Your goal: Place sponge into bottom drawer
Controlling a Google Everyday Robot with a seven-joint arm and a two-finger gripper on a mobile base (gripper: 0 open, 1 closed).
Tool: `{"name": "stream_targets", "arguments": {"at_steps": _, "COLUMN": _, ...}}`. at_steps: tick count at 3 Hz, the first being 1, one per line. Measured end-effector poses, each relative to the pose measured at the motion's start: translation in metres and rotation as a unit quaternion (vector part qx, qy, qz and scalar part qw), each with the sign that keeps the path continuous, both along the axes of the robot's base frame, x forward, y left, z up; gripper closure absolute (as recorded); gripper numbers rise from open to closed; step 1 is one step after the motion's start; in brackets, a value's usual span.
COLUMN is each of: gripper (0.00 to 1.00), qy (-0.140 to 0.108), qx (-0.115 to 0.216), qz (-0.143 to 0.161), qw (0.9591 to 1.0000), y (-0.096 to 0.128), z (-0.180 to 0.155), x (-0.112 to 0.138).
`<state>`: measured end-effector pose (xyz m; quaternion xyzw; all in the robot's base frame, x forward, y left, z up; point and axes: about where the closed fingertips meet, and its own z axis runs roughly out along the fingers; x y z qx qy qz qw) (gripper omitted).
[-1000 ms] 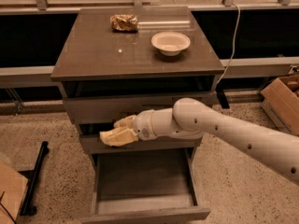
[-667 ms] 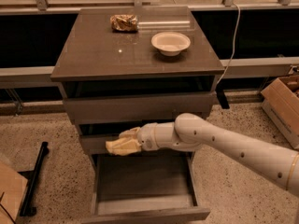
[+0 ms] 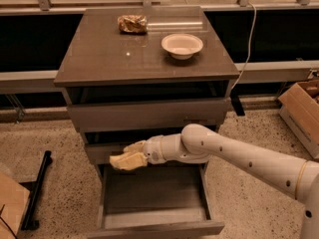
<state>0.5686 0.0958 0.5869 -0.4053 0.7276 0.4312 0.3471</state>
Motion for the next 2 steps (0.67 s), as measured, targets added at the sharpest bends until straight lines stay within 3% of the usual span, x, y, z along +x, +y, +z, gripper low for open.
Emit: {"name": "stream_targets", "arguments": {"at_steps": 2, "gripper": 1.00, "qy": 0.052, "qx": -0.020, "qz": -0.045, "qw": 0.9975, "y": -0.036, "z": -0.076, "x": 0.008}}
